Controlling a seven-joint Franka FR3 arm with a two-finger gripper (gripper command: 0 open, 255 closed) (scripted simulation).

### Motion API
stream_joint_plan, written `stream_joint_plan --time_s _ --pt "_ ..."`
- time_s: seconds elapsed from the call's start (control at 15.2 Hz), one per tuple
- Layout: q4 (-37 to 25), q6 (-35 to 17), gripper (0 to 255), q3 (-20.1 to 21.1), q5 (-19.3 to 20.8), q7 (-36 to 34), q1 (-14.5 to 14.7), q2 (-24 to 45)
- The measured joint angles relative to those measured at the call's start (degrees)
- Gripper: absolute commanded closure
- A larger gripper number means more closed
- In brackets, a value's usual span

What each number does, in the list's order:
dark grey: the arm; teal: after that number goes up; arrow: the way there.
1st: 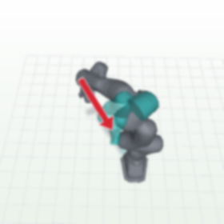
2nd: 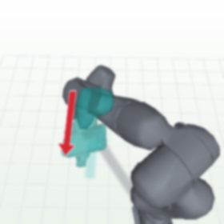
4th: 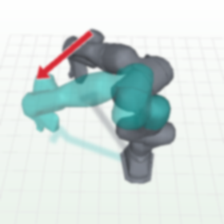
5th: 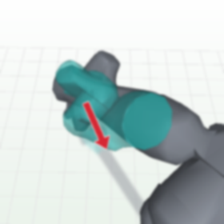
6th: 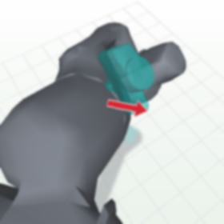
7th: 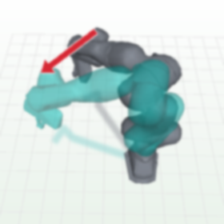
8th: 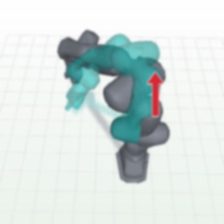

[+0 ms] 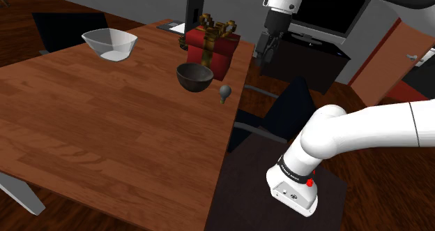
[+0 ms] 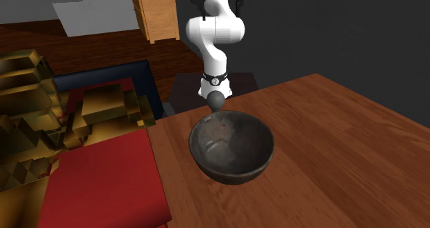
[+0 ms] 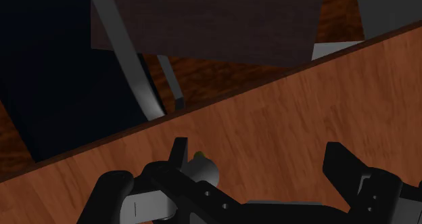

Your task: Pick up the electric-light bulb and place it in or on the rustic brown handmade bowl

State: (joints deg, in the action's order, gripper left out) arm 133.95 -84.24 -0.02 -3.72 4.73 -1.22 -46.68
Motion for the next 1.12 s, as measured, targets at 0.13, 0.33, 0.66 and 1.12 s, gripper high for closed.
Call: stream_joint_plan --time_s 0.13,0.33,0.66,1.12 --pt "0.2 -0.7 0 0.2 0.2 -0.2 -0.1 0.8" --pt "0.8 -4.2 0 1.4 0.9 -1.6 -0.5 5.1" --pt "0.3 -11.5 0 3.8 2.7 -4.8 -1.5 15.7" --pt "-2.0 -19.5 0 6.2 6.6 -10.3 -3.0 30.4"
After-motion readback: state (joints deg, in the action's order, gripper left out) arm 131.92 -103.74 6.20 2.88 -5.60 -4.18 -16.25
